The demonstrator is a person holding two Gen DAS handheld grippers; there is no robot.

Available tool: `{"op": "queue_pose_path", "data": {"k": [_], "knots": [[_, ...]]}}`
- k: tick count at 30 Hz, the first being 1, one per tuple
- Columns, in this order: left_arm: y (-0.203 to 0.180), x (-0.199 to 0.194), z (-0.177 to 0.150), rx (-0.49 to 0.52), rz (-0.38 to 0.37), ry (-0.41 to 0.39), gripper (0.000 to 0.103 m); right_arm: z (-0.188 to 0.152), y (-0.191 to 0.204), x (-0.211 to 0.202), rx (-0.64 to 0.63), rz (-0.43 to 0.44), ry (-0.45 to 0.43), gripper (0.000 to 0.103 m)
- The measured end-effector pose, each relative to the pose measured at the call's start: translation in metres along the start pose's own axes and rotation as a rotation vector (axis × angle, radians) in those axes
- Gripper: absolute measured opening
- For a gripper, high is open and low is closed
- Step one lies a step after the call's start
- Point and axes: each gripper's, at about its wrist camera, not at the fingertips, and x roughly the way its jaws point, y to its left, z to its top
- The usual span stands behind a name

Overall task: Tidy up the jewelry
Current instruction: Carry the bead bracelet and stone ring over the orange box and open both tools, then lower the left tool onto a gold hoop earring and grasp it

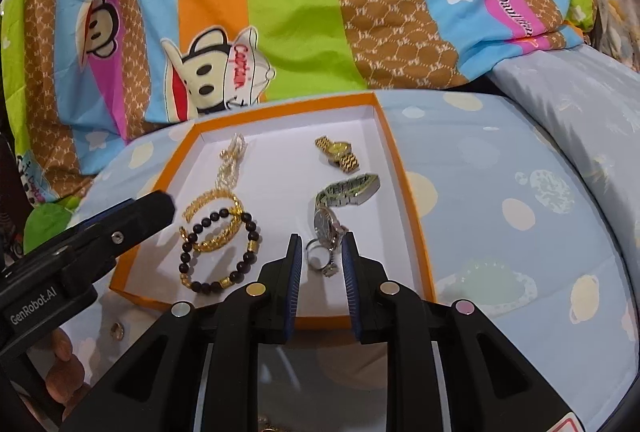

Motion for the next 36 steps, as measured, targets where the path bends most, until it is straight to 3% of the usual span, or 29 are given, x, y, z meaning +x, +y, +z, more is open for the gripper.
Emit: {"op": "queue_pose_path", "data": {"k": [6,10,24,36], "knots": [[0.021,-0.038,0.001,-0.018,0.112,-0.083,0.059,0.003,-0.009,-0.036,0.033,-0.005,-0.084,0.021],[0.035,-0.06,-0.009,-0.03,0.153,-0.101,0.059,-0.012,-0.011,-0.056,0.036,-0.02,-0.096,0.023],[0.038,-0.084,-0.083,-0.019,0.17,0.036,0.059,-0.098,0.006,-0.079,0.025,-0.011,0.035,0.024],[0.013,-0.084,-0.103,0.059,0.138,0.086,0.066,-0.114,0.009,-0.086,0.046,0.001,0.063,0.025]]}}
